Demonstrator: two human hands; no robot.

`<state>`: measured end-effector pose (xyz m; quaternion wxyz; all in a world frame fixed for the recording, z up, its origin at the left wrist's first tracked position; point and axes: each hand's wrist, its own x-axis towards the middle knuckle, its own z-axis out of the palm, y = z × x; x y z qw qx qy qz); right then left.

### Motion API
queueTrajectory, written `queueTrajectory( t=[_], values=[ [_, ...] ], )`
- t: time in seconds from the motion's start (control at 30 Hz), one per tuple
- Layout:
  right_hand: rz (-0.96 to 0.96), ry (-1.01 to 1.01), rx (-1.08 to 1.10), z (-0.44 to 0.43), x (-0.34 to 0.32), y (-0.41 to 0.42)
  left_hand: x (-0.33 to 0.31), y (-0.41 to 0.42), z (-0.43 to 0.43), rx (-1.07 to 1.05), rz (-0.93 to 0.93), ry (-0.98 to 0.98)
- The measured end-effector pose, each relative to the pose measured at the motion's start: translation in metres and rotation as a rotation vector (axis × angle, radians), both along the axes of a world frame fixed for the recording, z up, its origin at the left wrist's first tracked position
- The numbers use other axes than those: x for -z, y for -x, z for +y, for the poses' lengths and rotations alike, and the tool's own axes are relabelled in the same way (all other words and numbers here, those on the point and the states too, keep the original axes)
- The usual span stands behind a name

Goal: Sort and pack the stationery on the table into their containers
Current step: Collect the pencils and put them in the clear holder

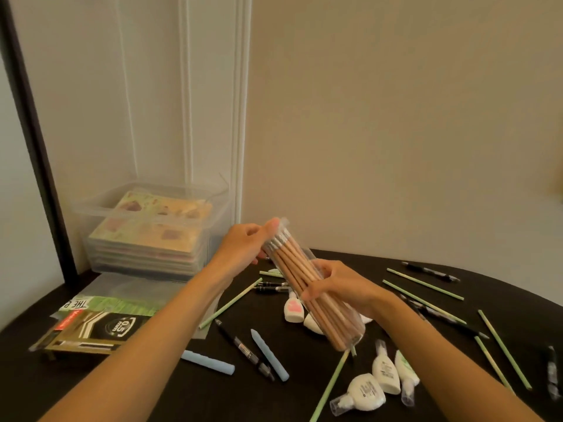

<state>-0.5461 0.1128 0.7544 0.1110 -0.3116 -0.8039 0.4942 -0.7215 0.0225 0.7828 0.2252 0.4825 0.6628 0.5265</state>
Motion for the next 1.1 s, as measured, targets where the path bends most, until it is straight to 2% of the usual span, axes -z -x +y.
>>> queueTrajectory(
  t=[0.1, 0.3, 0.4, 0.5, 0.57, 0.7, 0.77, 0.93, 1.03, 1.1],
  values=[
    [0.116, 0.182, 0.082, 0.013, -0.002, 0.021, -0.010, 0.016, 0.017, 0.009, -0.130, 0.020],
    [0.384, 0.555, 0.330, 0.035, -0.044, 0.068, -0.042, 0.053, 0.048, -0.029, -0.227, 0.208],
    [0.514, 0.709, 0.412, 0.041, -0.070, 0.090, -0.067, 0.060, 0.049, 0.093, -0.160, 0.382],
    [0.650, 0.795, 0.467, 0.048, -0.094, 0.114, -0.087, 0.067, 0.051, 0.259, 0.133, 0.538],
    [0.667, 0.801, 0.471, 0.052, -0.114, 0.132, -0.102, 0.078, 0.057, 0.265, 0.295, 0.571],
    [0.683, 0.876, 0.501, 0.064, -0.139, 0.155, -0.124, 0.113, 0.067, 0.181, 0.453, 0.608],
    [0.677, 0.884, 0.585, 0.075, -0.143, 0.161, -0.129, 0.133, 0.073, 0.164, 0.549, 0.645],
    [0.479, 0.869, 0.678, 0.095, -0.141, 0.175, -0.122, 0.174, 0.087, 0.059, 0.705, 0.649],
    [0.457, 0.879, 0.769, 0.103, -0.134, 0.185, -0.113, 0.185, 0.096, -0.156, 0.618, 0.636],
    [0.484, 0.893, 0.820, 0.108, -0.126, 0.188, -0.100, 0.193, 0.100, -0.286, 0.407, 0.696]
  ],
)
